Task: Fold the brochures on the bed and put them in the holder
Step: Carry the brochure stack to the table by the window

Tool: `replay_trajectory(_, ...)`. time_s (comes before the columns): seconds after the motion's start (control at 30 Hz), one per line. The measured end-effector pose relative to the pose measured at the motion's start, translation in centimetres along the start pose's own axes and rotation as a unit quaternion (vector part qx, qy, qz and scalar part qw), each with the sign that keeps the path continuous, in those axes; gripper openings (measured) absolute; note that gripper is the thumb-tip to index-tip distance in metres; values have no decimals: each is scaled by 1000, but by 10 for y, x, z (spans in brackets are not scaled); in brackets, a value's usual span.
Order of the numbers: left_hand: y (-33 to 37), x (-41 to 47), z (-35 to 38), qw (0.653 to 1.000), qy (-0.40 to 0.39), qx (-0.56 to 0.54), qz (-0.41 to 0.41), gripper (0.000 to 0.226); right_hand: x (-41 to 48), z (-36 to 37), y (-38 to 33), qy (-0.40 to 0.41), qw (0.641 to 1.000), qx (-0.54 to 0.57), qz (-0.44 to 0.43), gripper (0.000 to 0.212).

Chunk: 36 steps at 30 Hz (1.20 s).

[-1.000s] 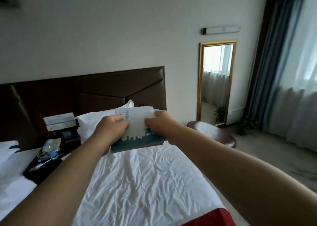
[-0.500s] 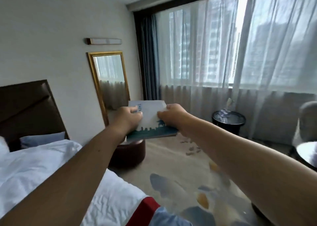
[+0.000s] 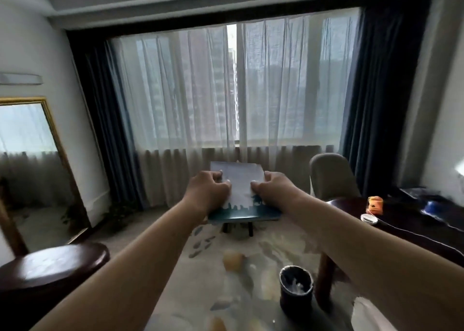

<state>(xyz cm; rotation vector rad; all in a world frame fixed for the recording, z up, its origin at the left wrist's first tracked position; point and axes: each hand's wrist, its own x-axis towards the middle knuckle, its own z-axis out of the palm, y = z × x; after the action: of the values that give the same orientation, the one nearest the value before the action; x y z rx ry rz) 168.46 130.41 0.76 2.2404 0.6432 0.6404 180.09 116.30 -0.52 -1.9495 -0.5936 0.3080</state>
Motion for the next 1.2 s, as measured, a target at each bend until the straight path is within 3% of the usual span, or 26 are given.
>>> replay_trajectory(0.1,28,38,52,1000,-23,-7,18,52,32,-50,23,18,1000,-17,7,39)
replay_trajectory(0.43,70,174,165,998,-39,-1,43,49,163,-139,63,47,996,-72,1,38)
replay_trajectory(0.63,51,278,194,997,-51,4,56,48,264,-132,73,48,996,-74,19,43)
replay_trajectory(0.83,32,388,200,994,-64,15,85,46,360,-111,63,70,996,-50,28,35)
replay_trajectory(1.07,-1,516,212,994,-74,16,80,45,498,-83,63,57,996,-49,41,45)
replay_trajectory(1.2,-23,594,230,993,-71,42,83,45,591,-66,74,47,997,-51,32,36)
